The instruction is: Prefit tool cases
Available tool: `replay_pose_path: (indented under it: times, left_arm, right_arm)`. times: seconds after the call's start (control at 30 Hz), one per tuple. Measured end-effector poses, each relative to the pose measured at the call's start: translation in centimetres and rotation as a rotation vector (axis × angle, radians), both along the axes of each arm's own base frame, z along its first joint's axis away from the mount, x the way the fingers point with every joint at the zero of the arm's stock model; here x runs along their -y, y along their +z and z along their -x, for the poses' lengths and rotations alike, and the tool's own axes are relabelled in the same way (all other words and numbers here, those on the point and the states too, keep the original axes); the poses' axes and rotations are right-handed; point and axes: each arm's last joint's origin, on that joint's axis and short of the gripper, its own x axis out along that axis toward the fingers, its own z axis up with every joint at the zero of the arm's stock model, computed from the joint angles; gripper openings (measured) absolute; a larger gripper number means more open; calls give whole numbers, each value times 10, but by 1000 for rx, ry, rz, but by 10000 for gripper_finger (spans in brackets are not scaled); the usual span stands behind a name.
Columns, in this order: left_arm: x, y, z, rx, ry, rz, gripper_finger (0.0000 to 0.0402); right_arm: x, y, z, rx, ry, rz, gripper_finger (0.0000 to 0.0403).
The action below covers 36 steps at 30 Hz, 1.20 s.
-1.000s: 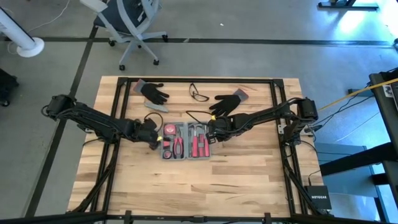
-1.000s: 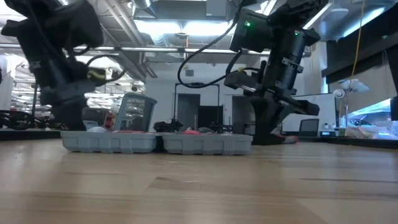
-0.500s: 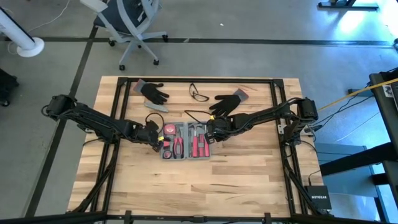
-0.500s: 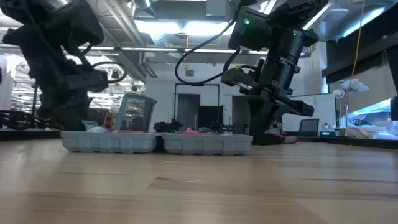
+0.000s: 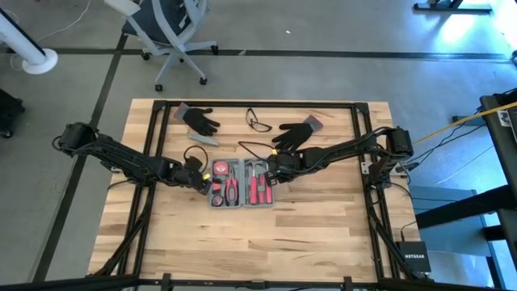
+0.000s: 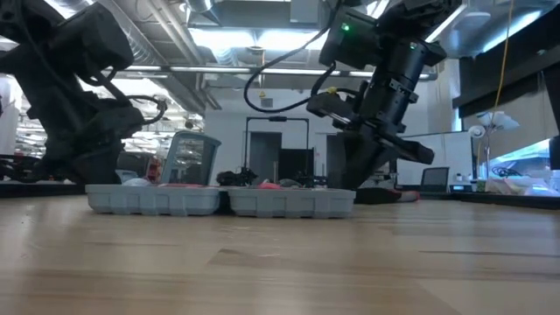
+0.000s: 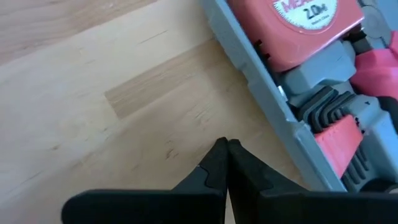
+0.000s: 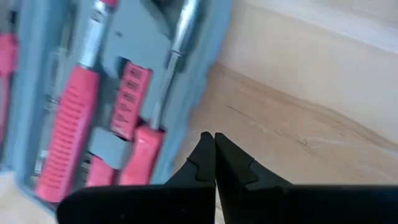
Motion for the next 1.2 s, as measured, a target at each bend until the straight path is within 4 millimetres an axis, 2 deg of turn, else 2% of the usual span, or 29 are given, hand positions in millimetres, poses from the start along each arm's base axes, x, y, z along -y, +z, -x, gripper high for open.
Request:
replay_pose_path:
  times: [0.1, 0.3, 0.43, 0.8, 1.2]
  left_arm:
    - [0, 1, -3, 34, 0, 3, 0]
    - [1, 4, -10, 123, 8, 6, 0]
    - [1, 4, -11, 131, 15, 9, 0]
    - [3, 13, -19, 176, -5, -2, 0]
    - [4, 43, -28, 163, -39, -54, 0]
  right_arm:
    - [1, -1, -1, 4, -13, 16, 0]
    - [-2, -23, -7, -30, -20, -26, 0]
    - [-5, -29, -14, 2, -48, -34, 0]
    - [-5, -30, -14, 0, -60, -41, 0]
    - [-5, -31, -11, -26, -55, -38, 0]
